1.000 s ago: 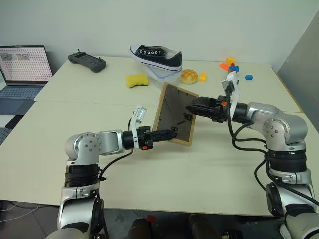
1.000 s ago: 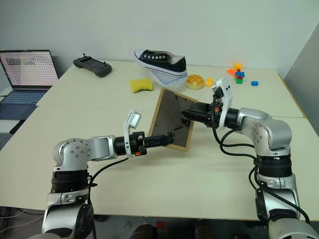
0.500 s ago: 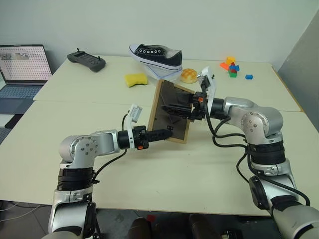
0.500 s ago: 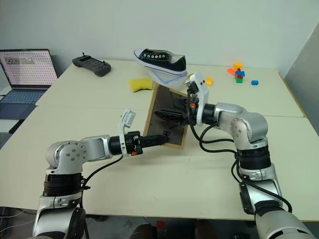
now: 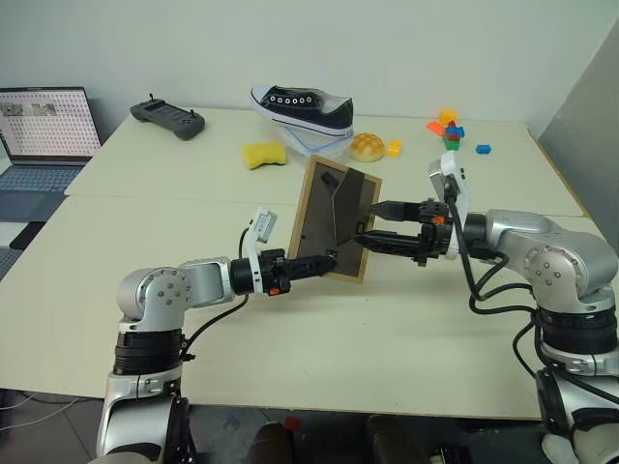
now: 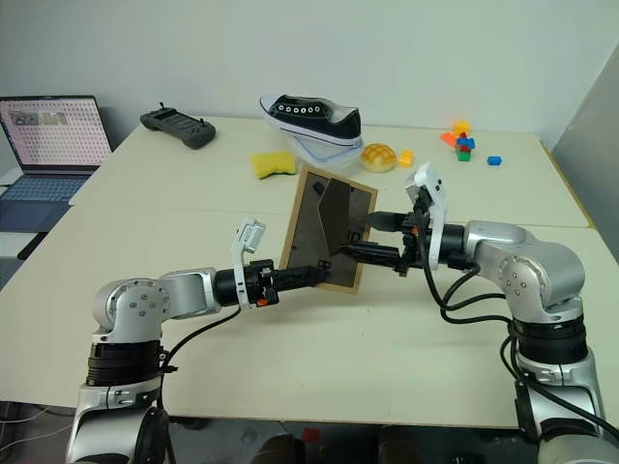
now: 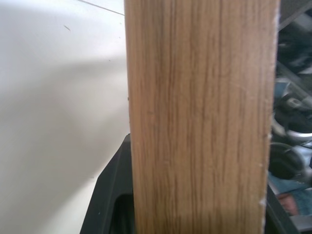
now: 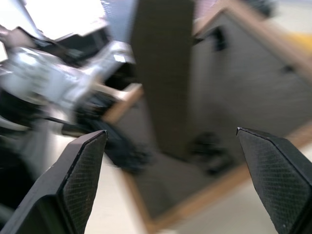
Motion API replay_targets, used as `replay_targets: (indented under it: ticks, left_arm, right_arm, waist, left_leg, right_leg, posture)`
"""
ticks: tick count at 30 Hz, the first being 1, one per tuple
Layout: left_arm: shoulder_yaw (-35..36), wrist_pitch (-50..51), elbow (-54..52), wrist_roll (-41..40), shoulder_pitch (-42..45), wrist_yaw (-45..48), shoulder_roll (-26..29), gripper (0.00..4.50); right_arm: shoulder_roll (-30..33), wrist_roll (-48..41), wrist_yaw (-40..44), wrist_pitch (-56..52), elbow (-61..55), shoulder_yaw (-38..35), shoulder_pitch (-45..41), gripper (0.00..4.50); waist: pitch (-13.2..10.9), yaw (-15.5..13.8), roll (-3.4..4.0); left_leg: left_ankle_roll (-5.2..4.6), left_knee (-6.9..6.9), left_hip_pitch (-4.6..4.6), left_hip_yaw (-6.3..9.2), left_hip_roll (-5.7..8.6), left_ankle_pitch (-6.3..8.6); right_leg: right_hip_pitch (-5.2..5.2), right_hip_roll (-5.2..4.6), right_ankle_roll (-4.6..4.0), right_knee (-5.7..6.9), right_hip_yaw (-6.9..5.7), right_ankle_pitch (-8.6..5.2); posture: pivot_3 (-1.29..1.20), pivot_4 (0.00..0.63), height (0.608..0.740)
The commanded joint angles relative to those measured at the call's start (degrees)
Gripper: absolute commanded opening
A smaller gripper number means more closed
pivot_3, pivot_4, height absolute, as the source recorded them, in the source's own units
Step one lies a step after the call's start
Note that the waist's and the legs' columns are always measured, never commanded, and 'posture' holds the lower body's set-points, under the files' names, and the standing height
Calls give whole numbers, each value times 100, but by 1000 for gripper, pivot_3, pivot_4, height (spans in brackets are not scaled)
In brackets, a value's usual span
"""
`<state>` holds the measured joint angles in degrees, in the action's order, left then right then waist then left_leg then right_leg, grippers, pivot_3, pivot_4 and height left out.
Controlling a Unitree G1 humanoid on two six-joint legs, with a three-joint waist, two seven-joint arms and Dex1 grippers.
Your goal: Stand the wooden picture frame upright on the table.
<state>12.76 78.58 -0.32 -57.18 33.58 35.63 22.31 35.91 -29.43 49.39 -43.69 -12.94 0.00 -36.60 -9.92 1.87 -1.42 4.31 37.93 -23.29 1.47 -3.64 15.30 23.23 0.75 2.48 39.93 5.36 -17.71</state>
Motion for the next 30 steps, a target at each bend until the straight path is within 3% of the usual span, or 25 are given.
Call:
replay_targets:
  ticks: [1, 3, 5, 7, 12, 20, 24, 30]
  left_arm:
    - [938, 1060, 685, -778, 582, -401, -133, 1345]
    - [1025, 1370, 1118, -1269, 763, -607, -62, 1345]
    - [747, 1392, 1515, -2096, 892, -847, 185, 1345]
    - [455, 1392, 1684, -2737, 938, -1086, 376, 1345]
    - [-150, 1392, 1847, -4111, 945, -1743, 655, 1345]
    - [-941, 680, 1614, -5570, 661, -2655, 1011, 1345]
    - [-1028, 553, 1534, -5582, 611, -2678, 1026, 1345]
    - [-1136, 490, 1335, -5582, 504, -2649, 1072, 1345]
  right_arm:
    - [561, 2271, -377, 4096, 534, 316, 534, 4491]
    - [802, 3243, -826, 6035, 1161, 480, 691, 4491]
    - [1022, 4511, -1817, 7944, 1975, 741, 557, 4491]
    - [1031, 5472, -2716, 8890, 2527, 882, 265, 4491]
    - [798, 7080, -4391, 9691, 3400, 1205, -515, 4491]
    - [631, 7641, -5462, 10352, 3581, 1395, -972, 4491]
    - [602, 7512, -5476, 10585, 3514, 1476, -964, 3745]
    - [544, 7468, -5413, 10574, 3686, 1510, -1004, 2240]
  waist:
    - [0, -2, -1]
    - [-5, -4, -9]
    - [-5, 12, -10]
    - [-5, 60, -10]
    - [-6, 144, -10]
    - [-6, 136, -10]
    - [-6, 134, -10]
    - [-5, 139, -10]
  left_leg:
    - [0, -1, 0, -1, 1, 0]
    - [0, 2, -1, 1, 1, 0]
    - [0, 3, 0, -6, 6, 0]
    - [5, 1, 3, -9, 4, -3]
    - [29, -3, 20, -9, -1, -16]
    - [31, -1, 24, -7, 2, -17]
    - [31, 1, 24, -7, 6, -17]
    - [31, 1, 24, -7, 6, -17]
  right_leg:
    - [0, 0, 0, 1, 2, 0]
    - [0, 0, 1, -1, -2, 0]
    - [1, -2, 5, -2, 6, -1]
    - [4, -4, 5, 2, 12, -1]
    - [3, -2, 2, 17, 20, 0]
    - [-3, -8, 1, 18, 19, 0]
    - [-4, -8, 1, 18, 19, 0]
    - [-4, -8, 1, 18, 18, 0]
  posture:
    - [0, 150, 740]
    - [0, 150, 740]
    - [0, 150, 740]
    - [0, 150, 740]
    - [0, 150, 740]
    - [0, 150, 740]
    - [0, 150, 740]
    - [0, 150, 740]
